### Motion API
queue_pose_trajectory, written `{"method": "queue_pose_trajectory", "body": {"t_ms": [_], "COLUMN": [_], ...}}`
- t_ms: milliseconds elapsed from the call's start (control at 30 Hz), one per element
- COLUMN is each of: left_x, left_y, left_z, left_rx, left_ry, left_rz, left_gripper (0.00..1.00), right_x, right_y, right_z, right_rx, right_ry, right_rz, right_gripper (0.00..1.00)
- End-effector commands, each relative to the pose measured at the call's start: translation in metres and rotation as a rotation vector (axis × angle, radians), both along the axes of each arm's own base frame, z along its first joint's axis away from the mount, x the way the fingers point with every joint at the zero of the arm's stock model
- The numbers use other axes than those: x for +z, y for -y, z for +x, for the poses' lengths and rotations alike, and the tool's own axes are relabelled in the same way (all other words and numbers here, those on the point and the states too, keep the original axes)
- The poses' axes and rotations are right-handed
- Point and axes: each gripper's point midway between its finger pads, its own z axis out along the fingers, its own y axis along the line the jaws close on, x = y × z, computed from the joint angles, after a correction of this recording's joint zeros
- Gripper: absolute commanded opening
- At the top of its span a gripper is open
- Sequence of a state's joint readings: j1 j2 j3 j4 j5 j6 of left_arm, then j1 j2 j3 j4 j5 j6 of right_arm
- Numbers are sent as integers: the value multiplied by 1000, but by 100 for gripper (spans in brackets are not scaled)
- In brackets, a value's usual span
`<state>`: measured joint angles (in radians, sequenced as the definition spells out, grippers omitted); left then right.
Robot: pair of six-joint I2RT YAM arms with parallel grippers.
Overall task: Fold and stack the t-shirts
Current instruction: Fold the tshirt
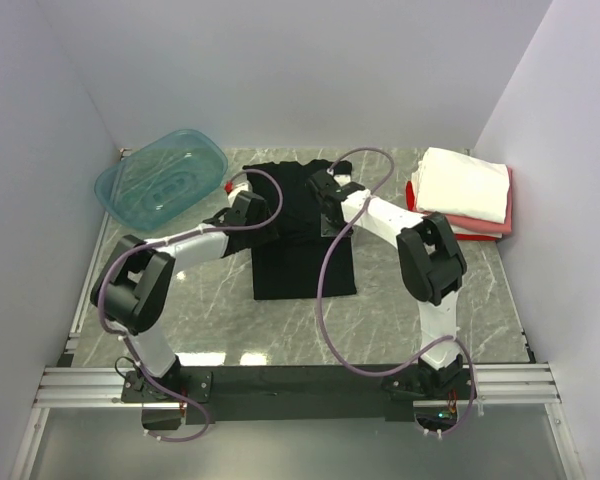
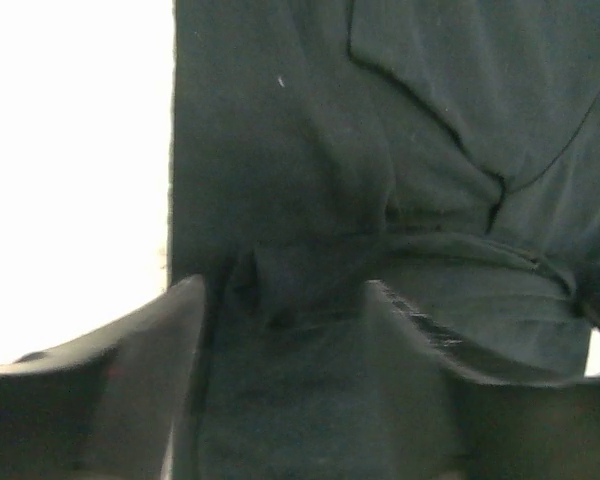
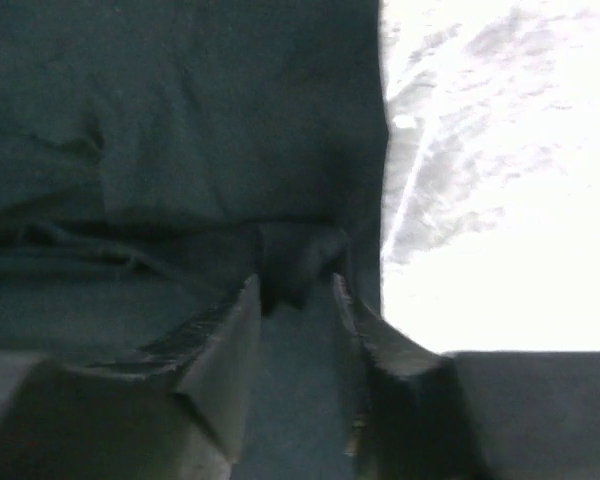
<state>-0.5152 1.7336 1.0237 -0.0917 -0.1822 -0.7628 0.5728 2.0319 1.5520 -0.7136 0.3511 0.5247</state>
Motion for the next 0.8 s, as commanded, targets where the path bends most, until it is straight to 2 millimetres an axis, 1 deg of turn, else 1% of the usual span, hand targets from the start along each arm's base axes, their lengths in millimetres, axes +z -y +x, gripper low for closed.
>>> {"method": "queue_pose_trajectory", "body": {"t_ms": [0, 33, 67, 100, 133, 167, 200, 267, 300, 333, 367, 400, 433, 467, 500, 533, 567, 600, 633, 733, 767], "left_x": [55, 60, 71, 74, 72, 75, 78, 66, 68, 57, 53, 52, 40, 36, 30, 20, 14, 10, 0, -14, -17], "left_y": [-5, -4, -2, 9, 14, 21, 37, 48, 65, 71, 79, 93, 100, 111, 116, 123, 128, 131, 132, 133, 134], "left_z": [2, -1, -3, -10, -17, -22, -29, -43, -50, -56, -59, -66, -69, -75, -77, -78, -83, -83, -85, -93, -97], "left_rx": [41, 42, 49, 25, 9, -1, -31, -51, -85, -104, -111, -145, -156, -182, -191, -204, -219, -222, -225, -236, -241], "left_ry": [117, 131, 162, 172, 173, 183, 203, 193, 208, 196, 189, 188, 169, 163, 156, 140, 130, 124, 107, 84, 82], "left_rz": [44, 51, 40, 26, 18, -7, -30, -47, -84, -94, -116, -144, -143, -148, -148, -144, -137, -133, -117, -102, -96], "left_gripper": [82, 84, 84, 84, 84, 83, 83, 82, 82, 82, 82, 81, 81, 81, 82, 82, 82, 82, 82, 82, 82], "right_x": [62, 71, 76, 72, 77, 76, 70, 68, 62, 59, 56, 52, 49, 46, 42, 42, 41, 37, 36, 28, 17], "right_y": [4, 4, -3, -4, -6, -14, -15, -21, -26, -29, -32, -33, -33, -31, -27, -27, -27, -21, -19, -5, 1], "right_z": [9, 4, 1, -5, -8, -12, -19, -23, -30, -31, -30, -30, -31, -32, -35, -37, -39, -49, -51, -70, -81], "right_rx": [5, 14, 38, 48, 58, 81, 88, 105, 123, 133, 134, 137, 130, 121, 110, 106, 104, 98, 89, 61, 55], "right_ry": [120, 134, 135, 122, 127, 115, 97, 93, 67, 60, 54, 42, 35, 27, 19, 19, 25, 17, 24, 12, -11], "right_rz": [44, 67, 111, 125, 152, 194, 202, 237, 259, 273, 284, 282, 283, 274, 264, 271, 280, 276, 284, 275, 264], "right_gripper": [47, 49, 51, 52, 53, 53, 53, 53, 53, 53, 53, 53, 53, 53, 53, 53, 53, 53, 54, 54, 54]}}
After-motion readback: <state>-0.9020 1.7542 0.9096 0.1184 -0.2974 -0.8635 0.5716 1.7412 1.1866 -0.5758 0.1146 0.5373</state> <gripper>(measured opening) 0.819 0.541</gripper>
